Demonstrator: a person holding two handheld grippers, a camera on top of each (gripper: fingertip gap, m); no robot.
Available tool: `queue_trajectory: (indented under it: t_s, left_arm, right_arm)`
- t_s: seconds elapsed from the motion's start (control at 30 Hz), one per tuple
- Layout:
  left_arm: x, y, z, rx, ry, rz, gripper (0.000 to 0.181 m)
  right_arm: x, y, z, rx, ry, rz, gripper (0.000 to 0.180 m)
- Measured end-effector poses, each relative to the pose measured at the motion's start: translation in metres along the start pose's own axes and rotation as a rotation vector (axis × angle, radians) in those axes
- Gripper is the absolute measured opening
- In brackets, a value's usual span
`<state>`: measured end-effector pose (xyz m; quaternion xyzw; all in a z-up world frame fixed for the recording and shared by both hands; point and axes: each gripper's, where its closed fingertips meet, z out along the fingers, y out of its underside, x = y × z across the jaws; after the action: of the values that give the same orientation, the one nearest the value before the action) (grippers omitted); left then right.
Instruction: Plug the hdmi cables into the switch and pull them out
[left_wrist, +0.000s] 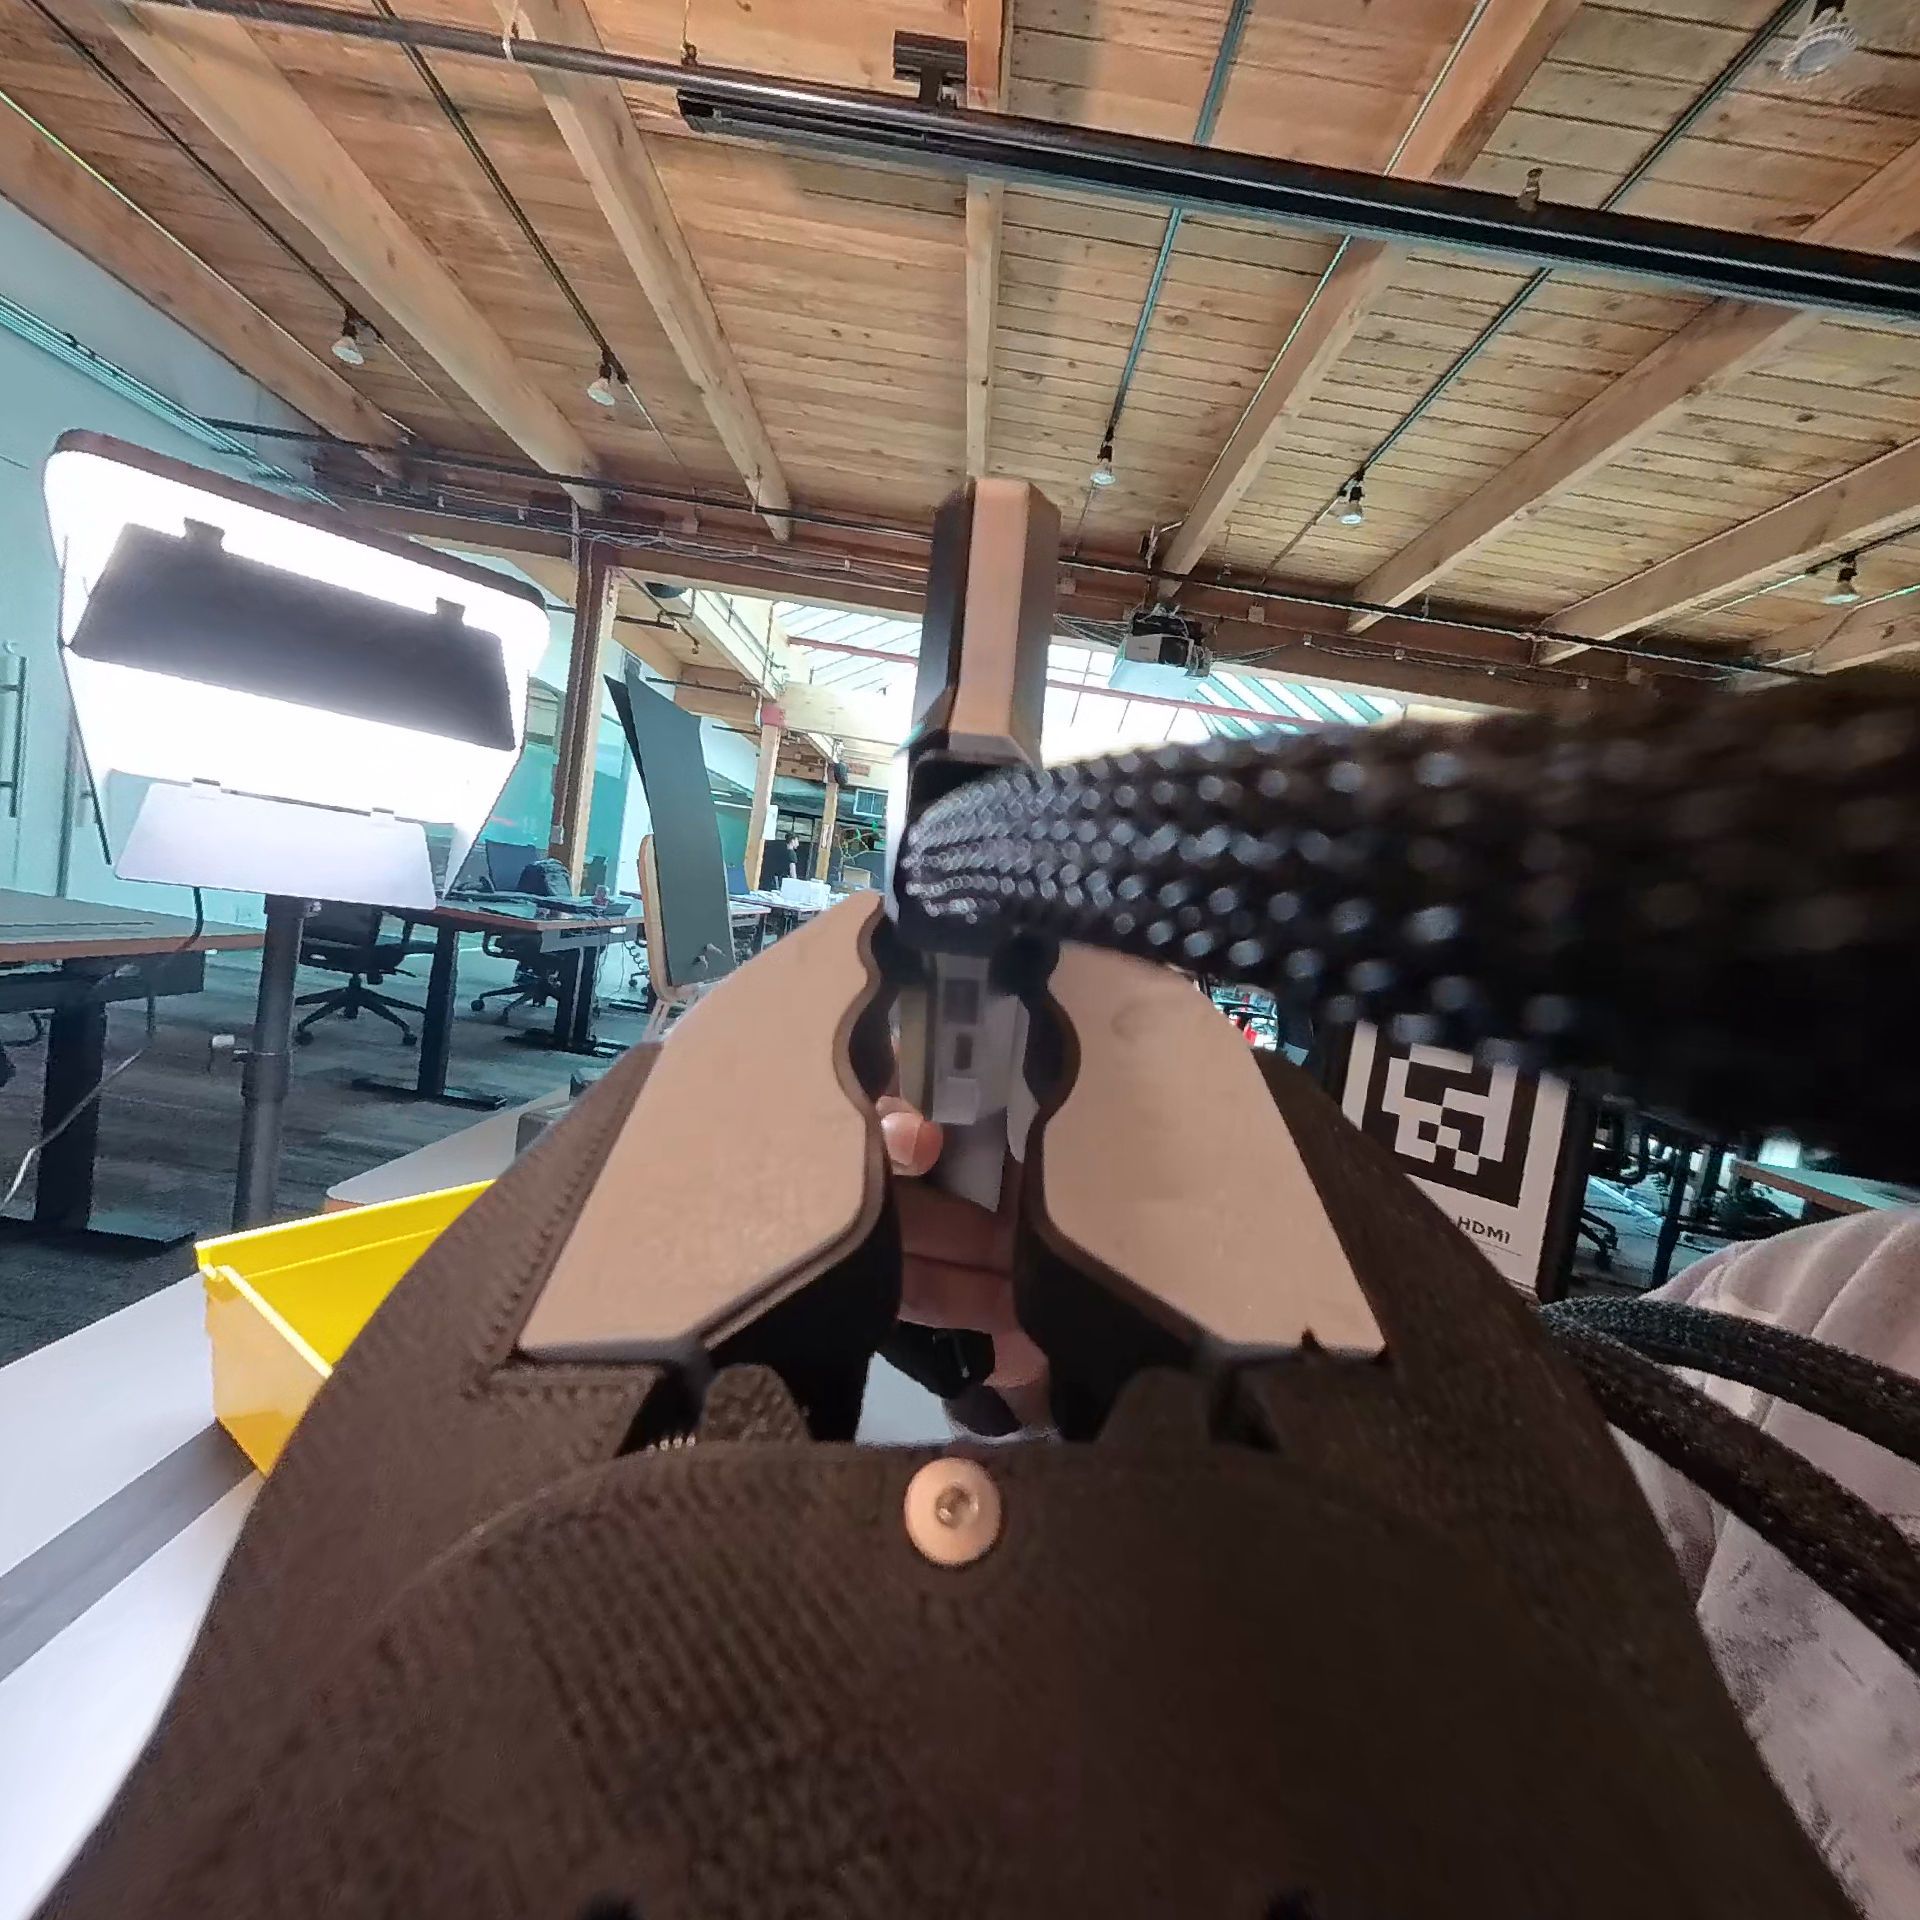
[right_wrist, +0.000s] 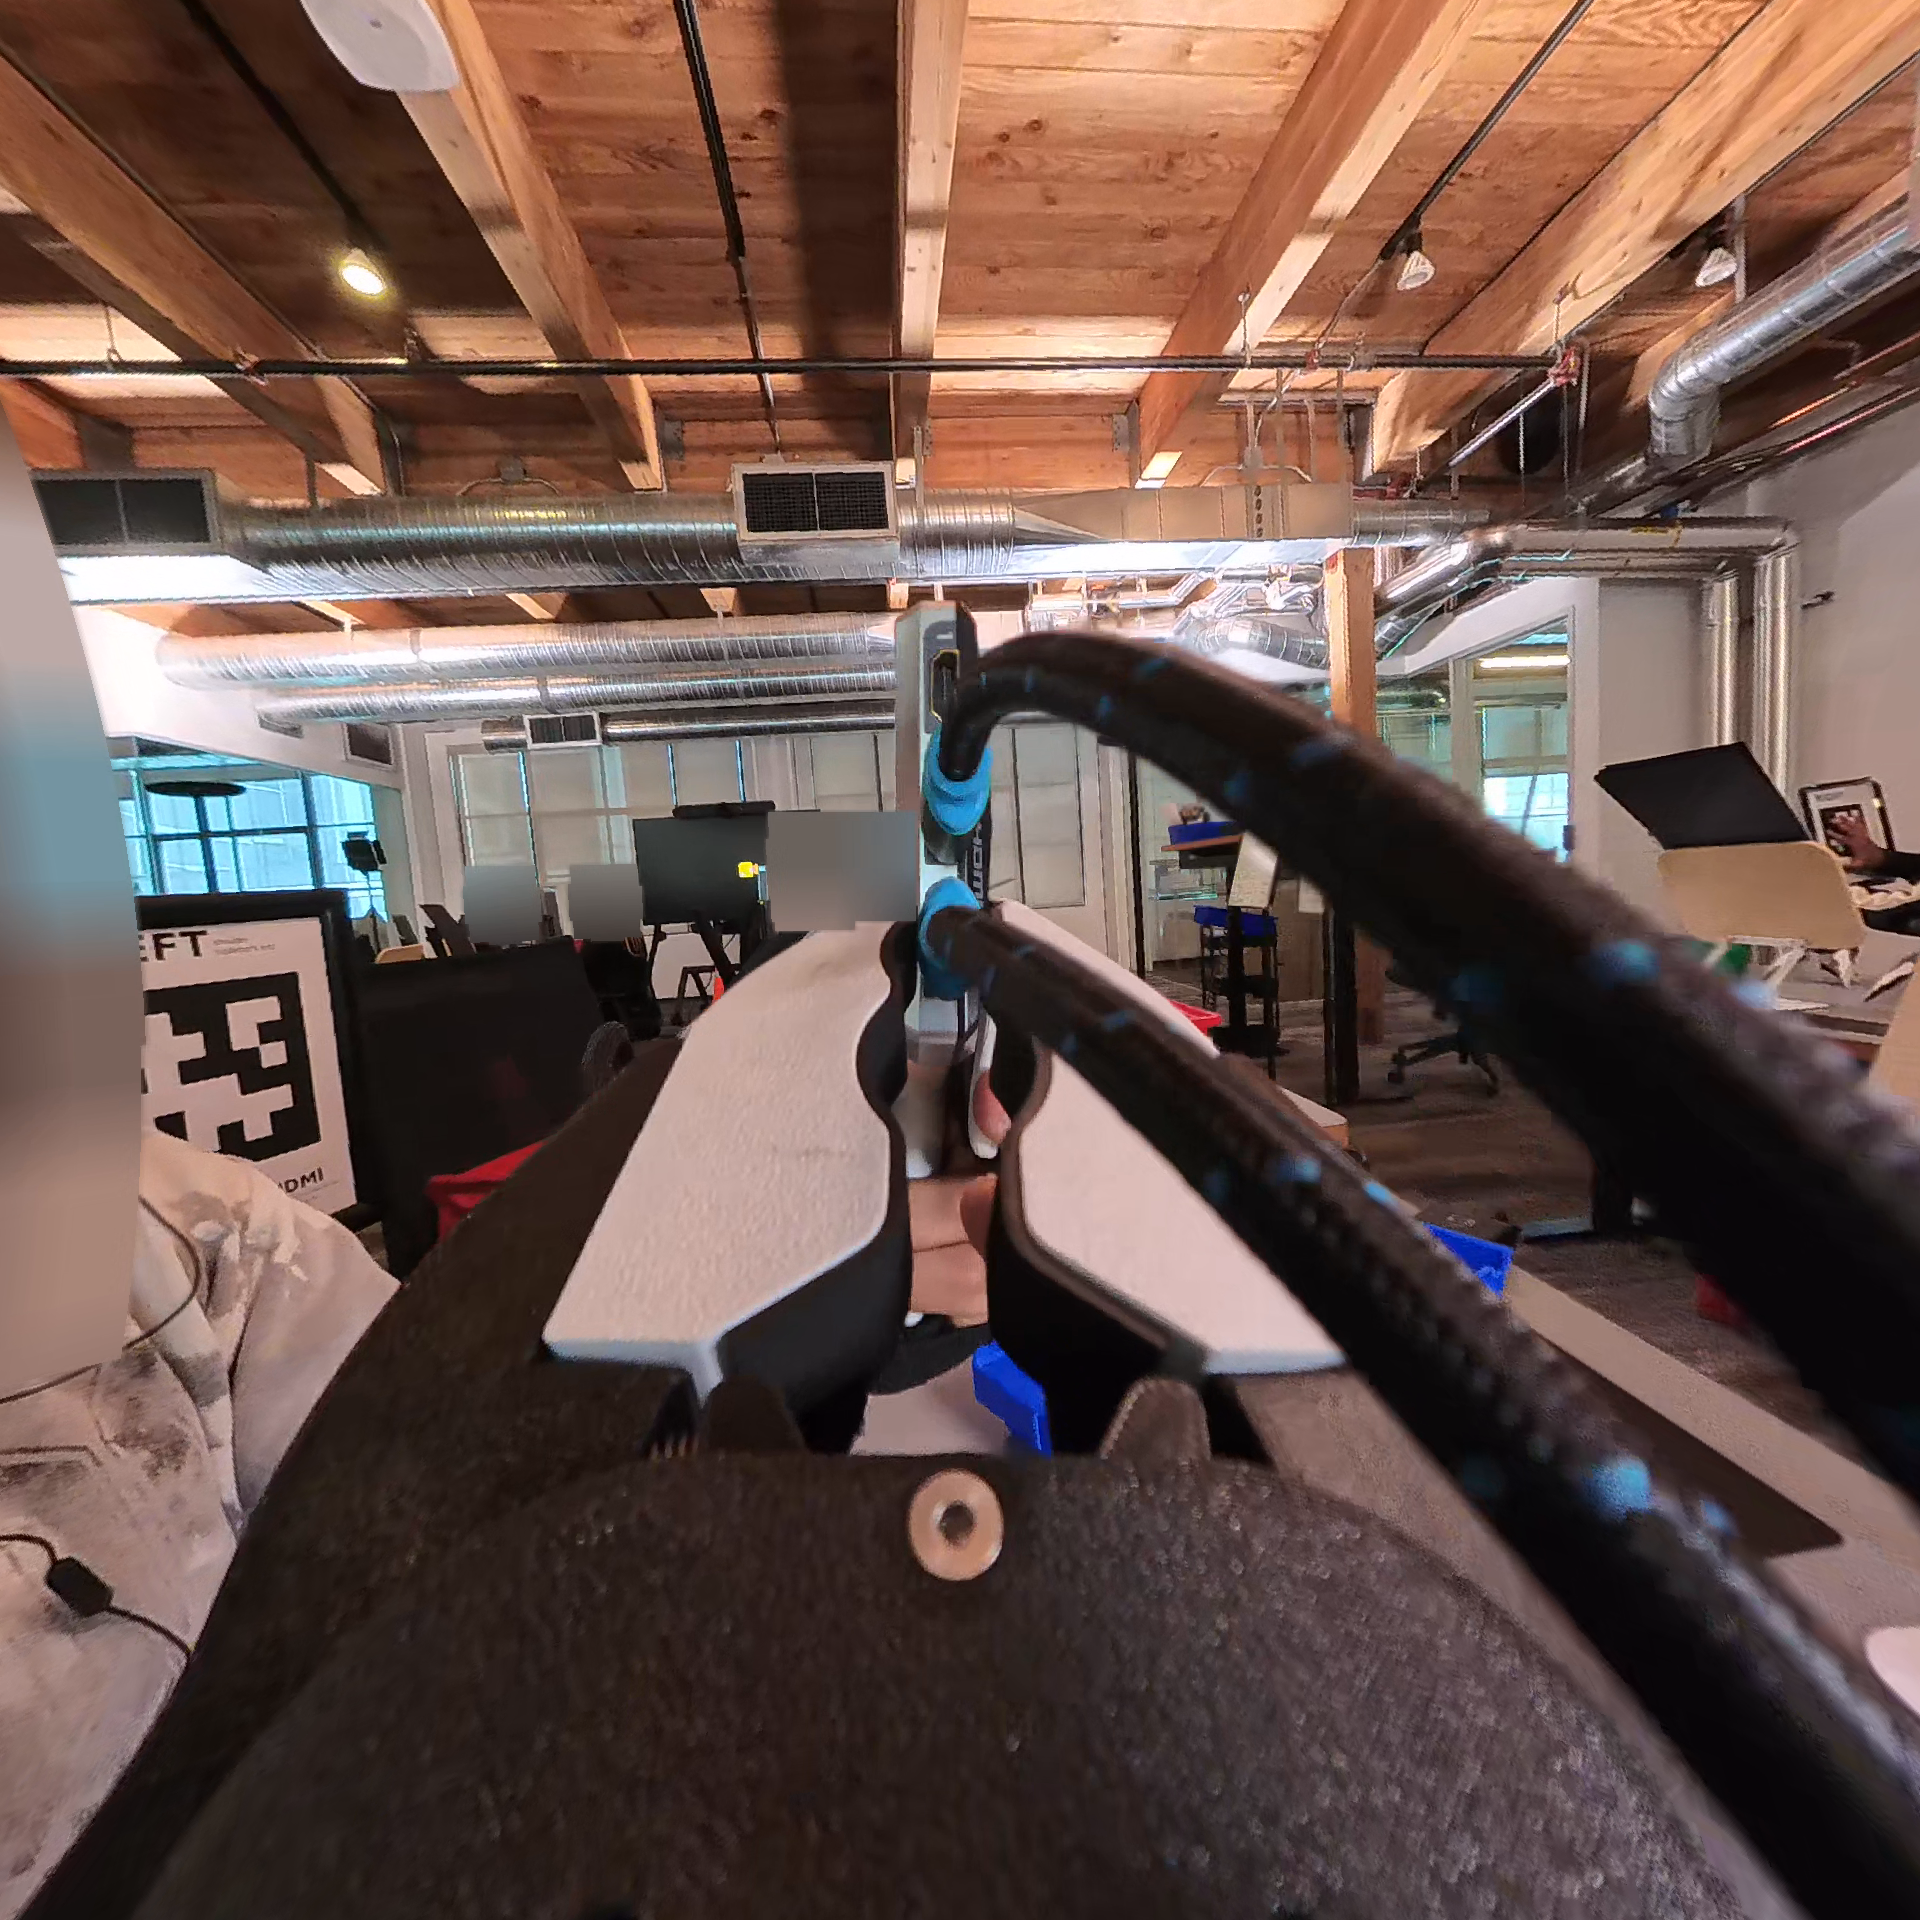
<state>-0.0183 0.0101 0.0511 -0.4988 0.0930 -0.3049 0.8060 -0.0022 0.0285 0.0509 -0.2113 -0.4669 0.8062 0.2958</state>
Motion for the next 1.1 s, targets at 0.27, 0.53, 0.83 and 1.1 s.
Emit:
queue_trajectory:
  t_s: [0.27, 0.53, 0.83, 1.1]
  left_arm:
    - [-0.003, 0.003, 0.002, 0.017, -0.014, -0.009, 0.022]
    - [-0.014, -0.059, -0.043, 0.140, -0.089, 0.045, 0.023]
    - [-0.051, -0.092, -0.090, 0.155, -0.475, 0.302, 0.022]
    - [-0.058, -0.113, -0.117, 0.175, -0.555, 0.354, 0.022]
  right_arm:
    - [0.003, -0.001, -0.003, 0.001, -0.006, 0.006, 0.012]
    - [-0.017, -0.049, -0.035, 0.064, 0.028, -0.134, 0.011]
    - [-0.028, -0.045, -0.028, -0.050, -0.008, -0.034, 0.011]
    - [0.080, -0.020, -0.073, -0.570, 0.468, -0.204, 0.011]
